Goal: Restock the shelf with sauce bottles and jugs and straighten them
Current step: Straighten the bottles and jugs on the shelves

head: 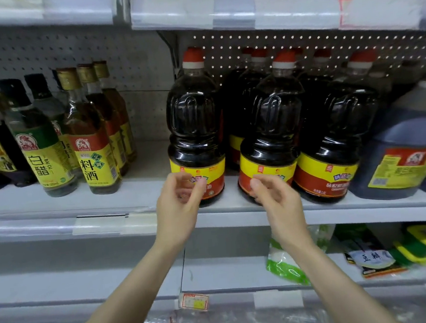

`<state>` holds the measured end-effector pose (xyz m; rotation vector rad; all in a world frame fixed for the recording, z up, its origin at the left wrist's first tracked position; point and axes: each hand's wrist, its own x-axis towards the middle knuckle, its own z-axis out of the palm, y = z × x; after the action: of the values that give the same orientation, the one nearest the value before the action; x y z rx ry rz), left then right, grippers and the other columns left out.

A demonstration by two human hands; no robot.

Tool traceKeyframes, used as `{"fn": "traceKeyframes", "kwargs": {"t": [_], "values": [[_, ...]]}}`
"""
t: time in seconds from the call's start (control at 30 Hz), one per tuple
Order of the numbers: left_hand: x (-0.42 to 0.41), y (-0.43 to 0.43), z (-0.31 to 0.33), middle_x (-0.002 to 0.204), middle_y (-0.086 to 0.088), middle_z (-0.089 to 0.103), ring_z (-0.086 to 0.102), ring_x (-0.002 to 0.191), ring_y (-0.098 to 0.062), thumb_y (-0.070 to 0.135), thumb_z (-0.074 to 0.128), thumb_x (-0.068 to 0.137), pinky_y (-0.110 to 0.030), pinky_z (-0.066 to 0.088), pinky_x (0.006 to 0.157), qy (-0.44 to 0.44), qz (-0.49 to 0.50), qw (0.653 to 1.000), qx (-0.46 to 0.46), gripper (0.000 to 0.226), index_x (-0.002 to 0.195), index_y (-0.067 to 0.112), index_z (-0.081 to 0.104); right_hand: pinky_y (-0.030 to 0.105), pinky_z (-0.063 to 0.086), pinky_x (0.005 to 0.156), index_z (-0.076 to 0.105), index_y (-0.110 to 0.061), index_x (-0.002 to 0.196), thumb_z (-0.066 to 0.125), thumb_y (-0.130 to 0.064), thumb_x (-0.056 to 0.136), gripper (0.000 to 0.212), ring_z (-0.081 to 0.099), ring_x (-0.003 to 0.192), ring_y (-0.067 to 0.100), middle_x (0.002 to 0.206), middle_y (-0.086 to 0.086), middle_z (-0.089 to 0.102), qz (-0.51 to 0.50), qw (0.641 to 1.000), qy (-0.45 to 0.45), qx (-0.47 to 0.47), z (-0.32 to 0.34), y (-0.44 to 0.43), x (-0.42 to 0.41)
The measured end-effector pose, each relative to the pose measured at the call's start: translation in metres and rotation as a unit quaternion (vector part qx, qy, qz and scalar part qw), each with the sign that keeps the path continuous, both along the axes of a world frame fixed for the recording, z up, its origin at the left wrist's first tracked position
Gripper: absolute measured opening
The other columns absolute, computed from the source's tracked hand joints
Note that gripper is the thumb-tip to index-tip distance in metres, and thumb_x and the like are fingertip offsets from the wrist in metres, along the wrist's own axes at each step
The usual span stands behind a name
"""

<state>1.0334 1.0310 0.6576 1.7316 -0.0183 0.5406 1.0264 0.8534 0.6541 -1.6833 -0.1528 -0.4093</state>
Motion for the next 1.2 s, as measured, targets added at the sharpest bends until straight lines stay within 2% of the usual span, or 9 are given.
{"fn": "traceKeyframes", "kwargs": {"t": [0.07,0.2,0.4,0.57,0.67,0.83,1.0,1.1,1.2], "values": [[-0.004,-0.018,0.000,0.091,0.005,0.061,0.057,0.075,0.006,0.024,0.067,0.088,-0.009,0.045,0.067,0.012,-0.043,0.999,0.003,0.024,0.107,0.014,0.057,0.017,0.049,0.077,0.064,-0.025,0.101,0.062,-0.028,0.091,0.011,0.062,0.089,0.001,0.098,-0.005,0.067,-0.028,1.000,-0.008,0.005,0.003,-0.017,-0.006],[0.001,-0.049,-0.003,0.114,0.001,0.056,0.059,0.105,-0.010,0.033,0.066,0.085,-0.020,0.051,0.085,0.025,-0.082,0.996,0.014,0.039,0.120,0.019,0.054,0.012,0.047,0.078,0.054,-0.024,0.115,0.064,-0.028,0.090,0.028,0.055,0.097,0.000,0.114,-0.001,0.057,-0.053,0.999,-0.004,-0.004,0.007,-0.047,-0.004],[0.002,-0.078,-0.017,0.139,0.005,0.048,0.047,0.126,-0.011,0.037,0.066,0.084,-0.034,0.043,0.105,0.059,-0.108,0.992,-0.002,0.066,0.142,0.021,0.040,0.000,0.043,0.079,0.045,-0.030,0.131,0.059,-0.027,0.093,0.041,0.050,0.114,-0.005,0.124,-0.021,0.052,0.027,0.999,0.017,0.000,-0.001,-0.071,0.014],[0.019,-0.100,-0.014,0.125,0.031,0.047,0.047,0.114,0.016,0.028,0.068,0.084,-0.011,0.040,0.094,0.040,-0.138,0.989,-0.022,0.066,0.140,0.032,0.035,0.027,0.038,0.106,0.027,-0.039,0.149,0.055,-0.046,0.094,0.062,0.039,0.134,0.000,0.147,-0.020,0.041,0.093,0.995,0.017,-0.026,-0.011,-0.080,0.037],[0.029,-0.106,-0.010,0.127,0.017,0.057,0.054,0.114,0.010,0.016,0.067,0.086,-0.007,0.044,0.087,0.024,-0.162,0.986,-0.043,0.058,0.137,0.024,0.042,0.012,0.034,0.100,0.019,-0.042,0.151,0.050,-0.043,0.096,0.062,0.034,0.131,-0.013,0.145,-0.029,0.035,0.105,0.994,0.027,-0.030,-0.010,-0.084,0.045],[0.036,-0.110,-0.014,0.117,0.016,0.063,0.060,0.108,0.005,0.026,0.065,0.078,-0.010,0.047,0.084,0.019,-0.165,0.985,-0.049,0.047,0.121,0.036,0.050,-0.002,0.035,0.087,0.016,-0.042,0.151,0.047,-0.041,0.097,0.063,0.034,0.118,-0.027,0.134,-0.042,0.033,0.117,0.992,0.031,-0.032,-0.012,-0.089,0.049],[0.044,-0.108,-0.020,0.127,0.009,0.061,0.058,0.116,-0.001,0.029,0.064,0.080,-0.017,0.048,0.091,0.011,-0.170,0.984,-0.049,0.059,0.137,0.024,0.046,0.004,0.034,0.092,0.012,-0.044,0.151,0.043,-0.049,0.094,0.065,0.034,0.131,-0.005,0.146,-0.026,0.032,0.110,0.992,0.038,-0.048,-0.011,-0.086,0.052],[0.048,-0.105,-0.022,0.131,0.008,0.059,0.055,0.119,-0.002,0.029,0.062,0.082,-0.016,0.046,0.094,0.010,-0.178,0.983,-0.034,0.065,0.143,0.019,0.042,0.025,0.033,0.107,0.010,-0.047,0.150,0.040,-0.057,0.091,0.068,0.033,0.137,0.004,0.151,-0.022,0.031,0.095,0.992,0.041,-0.067,-0.014,-0.084,0.055],[0.052,-0.103,-0.024,0.130,0.009,0.059,0.055,0.119,-0.001,0.035,0.062,0.082,-0.017,0.046,0.095,0.012,-0.186,0.982,-0.010,0.067,0.144,0.020,0.041,0.029,0.031,0.108,0.007,-0.048,0.150,0.037,-0.061,0.088,0.070,0.031,0.138,0.006,0.153,-0.021,0.028,0.081,0.993,0.049,-0.071,-0.016,-0.083,0.054]]}}
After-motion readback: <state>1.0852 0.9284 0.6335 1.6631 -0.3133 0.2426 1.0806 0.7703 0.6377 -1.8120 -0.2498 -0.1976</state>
